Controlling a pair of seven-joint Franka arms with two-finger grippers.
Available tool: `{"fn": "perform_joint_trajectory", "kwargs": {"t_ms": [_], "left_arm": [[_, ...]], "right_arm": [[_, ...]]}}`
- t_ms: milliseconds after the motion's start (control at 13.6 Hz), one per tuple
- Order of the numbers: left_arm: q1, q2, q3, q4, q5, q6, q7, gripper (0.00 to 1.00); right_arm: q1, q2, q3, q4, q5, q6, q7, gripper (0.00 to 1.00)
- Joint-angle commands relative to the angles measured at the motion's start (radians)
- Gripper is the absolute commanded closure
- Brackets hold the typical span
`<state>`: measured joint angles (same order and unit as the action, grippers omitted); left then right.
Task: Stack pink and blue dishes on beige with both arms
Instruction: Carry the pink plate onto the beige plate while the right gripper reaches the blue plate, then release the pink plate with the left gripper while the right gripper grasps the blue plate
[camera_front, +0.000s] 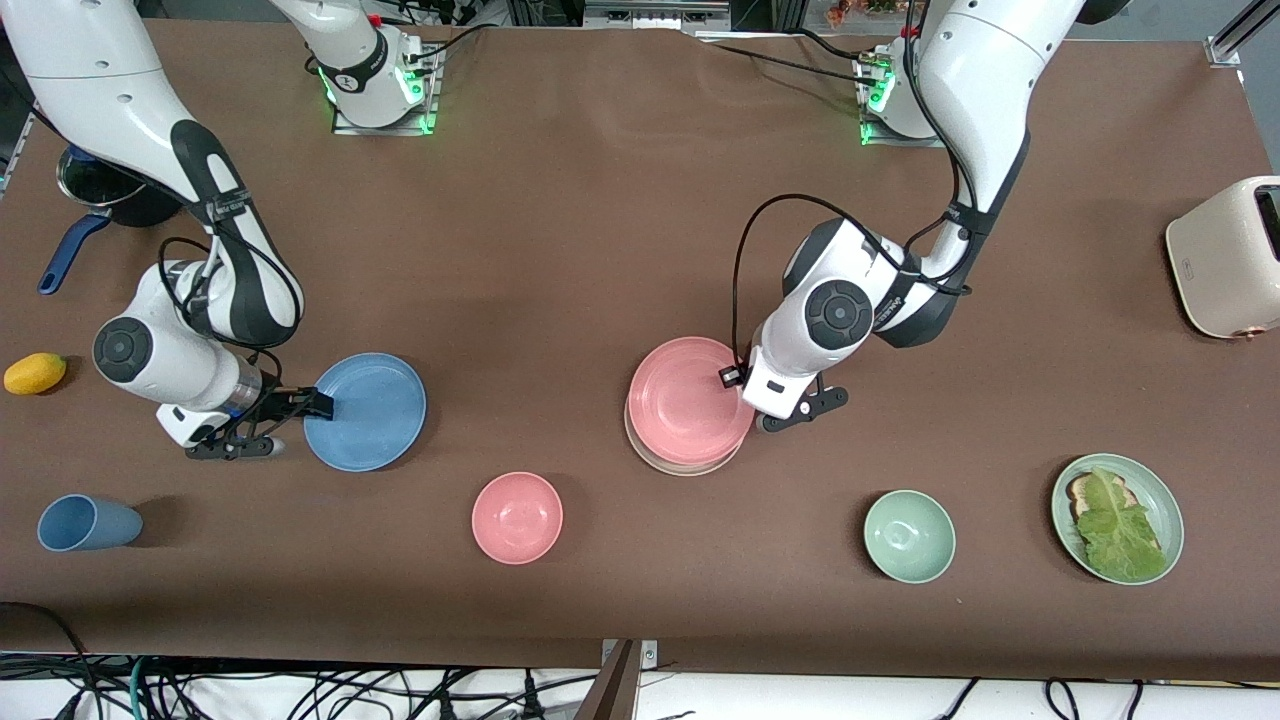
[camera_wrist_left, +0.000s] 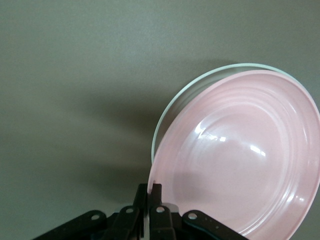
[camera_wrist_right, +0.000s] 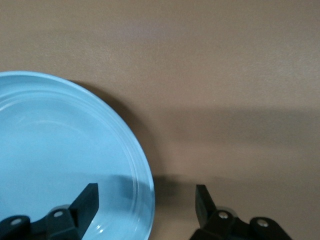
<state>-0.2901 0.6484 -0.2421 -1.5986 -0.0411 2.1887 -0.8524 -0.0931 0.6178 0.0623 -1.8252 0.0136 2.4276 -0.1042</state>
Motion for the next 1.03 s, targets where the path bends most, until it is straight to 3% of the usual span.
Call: {"fn": "perform_joint_trajectory", "kwargs": {"t_ms": [0, 514, 808, 955], "left_arm": [[-0.009, 0.033, 0.009, 0.054, -0.008, -0.003, 0.078, 1.0], [-0.009, 0.053, 0.03, 0.055, -0.006, 0.052, 0.242, 1.0], [-0.009, 0.079, 0.032, 0.054, -0.005, 0.088, 0.243, 1.0], [-0.009, 0.088, 0.035, 0.054, -0.005, 0.098, 0.243, 1.0]], "right_arm": [[-0.013, 0.014, 0.011, 0.003, 0.02, 0.016, -0.017, 0.35], [-0.01, 0.002, 0.019, 0.007, 0.028, -0.018, 0.001, 1.0], [-0.008, -0.032, 0.02, 0.018, 0.029, -0.059, -0.005, 1.0], [-0.007, -0.05, 0.039, 0.076, 0.031, -0.158, -0.003, 1.0]]}}
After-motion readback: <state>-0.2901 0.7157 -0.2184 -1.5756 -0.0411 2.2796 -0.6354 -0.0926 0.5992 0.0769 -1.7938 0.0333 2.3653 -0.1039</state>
